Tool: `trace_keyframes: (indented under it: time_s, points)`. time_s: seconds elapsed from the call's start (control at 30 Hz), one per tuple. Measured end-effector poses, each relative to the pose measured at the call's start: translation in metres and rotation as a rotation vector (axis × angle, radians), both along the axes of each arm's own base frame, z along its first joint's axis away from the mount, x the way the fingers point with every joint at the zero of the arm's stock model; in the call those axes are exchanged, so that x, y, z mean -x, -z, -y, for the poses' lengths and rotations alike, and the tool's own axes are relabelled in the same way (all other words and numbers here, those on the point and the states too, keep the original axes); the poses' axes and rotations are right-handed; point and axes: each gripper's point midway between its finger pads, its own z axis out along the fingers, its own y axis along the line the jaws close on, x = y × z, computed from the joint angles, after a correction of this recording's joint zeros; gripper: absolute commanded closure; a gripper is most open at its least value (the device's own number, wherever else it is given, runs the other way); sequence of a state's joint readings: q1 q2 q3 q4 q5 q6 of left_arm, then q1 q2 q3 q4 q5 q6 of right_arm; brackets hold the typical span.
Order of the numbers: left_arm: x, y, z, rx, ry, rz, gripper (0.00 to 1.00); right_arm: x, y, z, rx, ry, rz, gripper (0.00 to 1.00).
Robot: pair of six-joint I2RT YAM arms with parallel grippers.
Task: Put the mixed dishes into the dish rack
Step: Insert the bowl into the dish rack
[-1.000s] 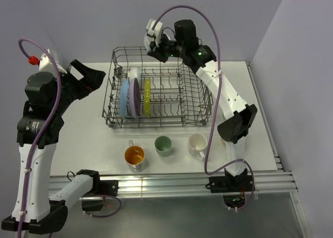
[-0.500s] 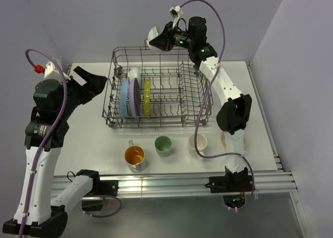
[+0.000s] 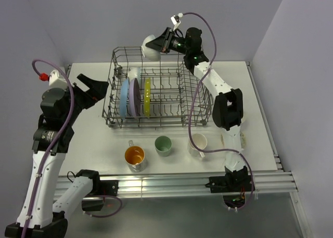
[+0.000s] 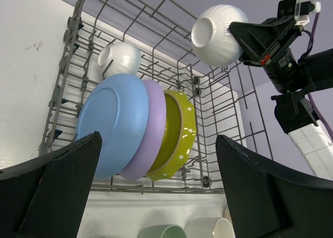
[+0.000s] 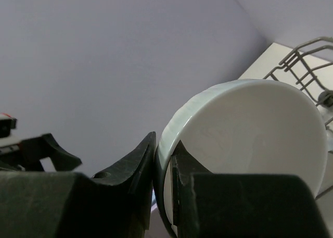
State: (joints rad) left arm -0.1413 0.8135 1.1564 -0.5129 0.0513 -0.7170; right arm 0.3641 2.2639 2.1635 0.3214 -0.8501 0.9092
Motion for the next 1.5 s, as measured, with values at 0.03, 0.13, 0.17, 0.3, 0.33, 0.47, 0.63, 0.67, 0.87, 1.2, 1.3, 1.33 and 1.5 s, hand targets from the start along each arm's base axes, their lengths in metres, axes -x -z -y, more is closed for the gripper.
trace_keyframes:
  time_s: [0.03,0.13,0.17,0.3,0.33,0.47,0.63,0.67,0.87,1.2,1.3,1.33,1.5]
  points:
    - [0.001,0.004,-0.001,-0.001,-0.003,0.001,0.01,0.0,0.001,0.0,-0.013,-0.002,-0.021,1.0]
    - [0.004,0.013,-0.004,-0.006,-0.015,0.019,0.01,-0.002,0.005,-0.001,-0.039,0.002,-0.072,1.0]
    - [0.005,0.014,-0.005,-0.007,-0.019,0.029,0.01,-0.003,0.007,-0.003,-0.047,0.004,-0.09,1.0]
    - [0.006,0.015,-0.007,-0.016,-0.029,0.062,0.01,-0.012,0.021,-0.005,-0.069,0.025,-0.162,1.0]
    - [0.006,0.014,-0.008,-0.019,-0.035,0.071,0.01,-0.014,0.026,-0.006,-0.071,0.028,-0.179,1.0]
    - [-0.002,0.014,-0.01,-0.022,-0.047,0.078,0.01,-0.023,0.043,-0.01,-0.084,0.047,-0.244,1.0]
    - [-0.017,0.022,-0.007,-0.025,-0.047,0.053,0.01,-0.037,0.07,-0.014,-0.092,0.082,-0.327,1.0]
    - [-0.019,0.025,-0.007,-0.026,-0.047,0.045,0.01,-0.041,0.076,-0.014,-0.095,0.09,-0.347,1.0]
    - [-0.027,0.038,-0.006,-0.028,-0.045,0.017,0.01,-0.057,0.104,-0.015,-0.107,0.145,-0.455,1.0]
    - [-0.028,0.048,-0.009,-0.035,-0.063,-0.003,0.01,-0.07,0.107,-0.016,-0.162,0.198,-0.531,1.0]
    - [-0.029,0.049,-0.009,-0.034,-0.064,-0.004,0.01,-0.071,0.109,-0.019,-0.174,0.21,-0.57,1.0]
    - [-0.029,0.049,-0.009,-0.034,-0.064,-0.004,0.01,-0.071,0.111,-0.02,-0.177,0.216,-0.587,1.0]
    - [-0.028,0.049,-0.01,-0.035,-0.07,-0.004,0.01,-0.068,0.122,-0.027,-0.175,0.234,-0.655,1.0]
